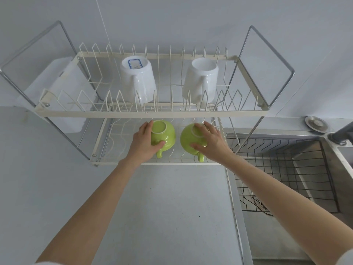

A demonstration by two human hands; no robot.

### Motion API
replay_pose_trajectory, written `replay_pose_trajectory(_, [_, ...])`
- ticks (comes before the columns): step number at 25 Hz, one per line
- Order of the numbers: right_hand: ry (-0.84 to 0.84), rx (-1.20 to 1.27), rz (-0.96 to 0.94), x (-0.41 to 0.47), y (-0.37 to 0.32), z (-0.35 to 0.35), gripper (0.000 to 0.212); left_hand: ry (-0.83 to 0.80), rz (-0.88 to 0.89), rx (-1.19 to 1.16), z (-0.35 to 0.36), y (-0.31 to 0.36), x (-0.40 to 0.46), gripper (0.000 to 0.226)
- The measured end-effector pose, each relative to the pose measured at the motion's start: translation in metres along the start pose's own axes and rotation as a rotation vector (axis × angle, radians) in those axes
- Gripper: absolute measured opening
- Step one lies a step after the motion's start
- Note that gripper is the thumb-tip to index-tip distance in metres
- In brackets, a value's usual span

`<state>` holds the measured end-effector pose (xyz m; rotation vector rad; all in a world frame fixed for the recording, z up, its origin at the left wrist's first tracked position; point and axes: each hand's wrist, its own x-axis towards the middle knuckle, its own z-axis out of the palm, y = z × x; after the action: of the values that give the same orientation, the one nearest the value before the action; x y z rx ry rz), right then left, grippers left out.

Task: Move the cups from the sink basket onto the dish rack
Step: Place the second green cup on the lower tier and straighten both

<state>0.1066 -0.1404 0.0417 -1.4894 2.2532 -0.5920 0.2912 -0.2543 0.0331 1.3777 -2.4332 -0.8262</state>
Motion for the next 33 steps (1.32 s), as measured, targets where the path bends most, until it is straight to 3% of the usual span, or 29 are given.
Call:
replay_pose_trajectory(16, [-0.096,-0.075,-0.009,-0.004,0.01,-0.008,0.072,-0.045,0.016,0.011,0.008,0.012,-0.01,0.083])
replay_pose_trajectory(21, [-0.06,-0.221,-0.065,-0.01,0.001,-0.012,0.067,-0.071,0.013,0.086,0.004,0.017,-0.011,0.088])
replay_pose_trajectory(33, [0.027,-0.293,-0.199,-0.081,-0.019,-0.037,0.062,0.052,0.129,0.333,-0.014,0.041,-0.077,0.076])
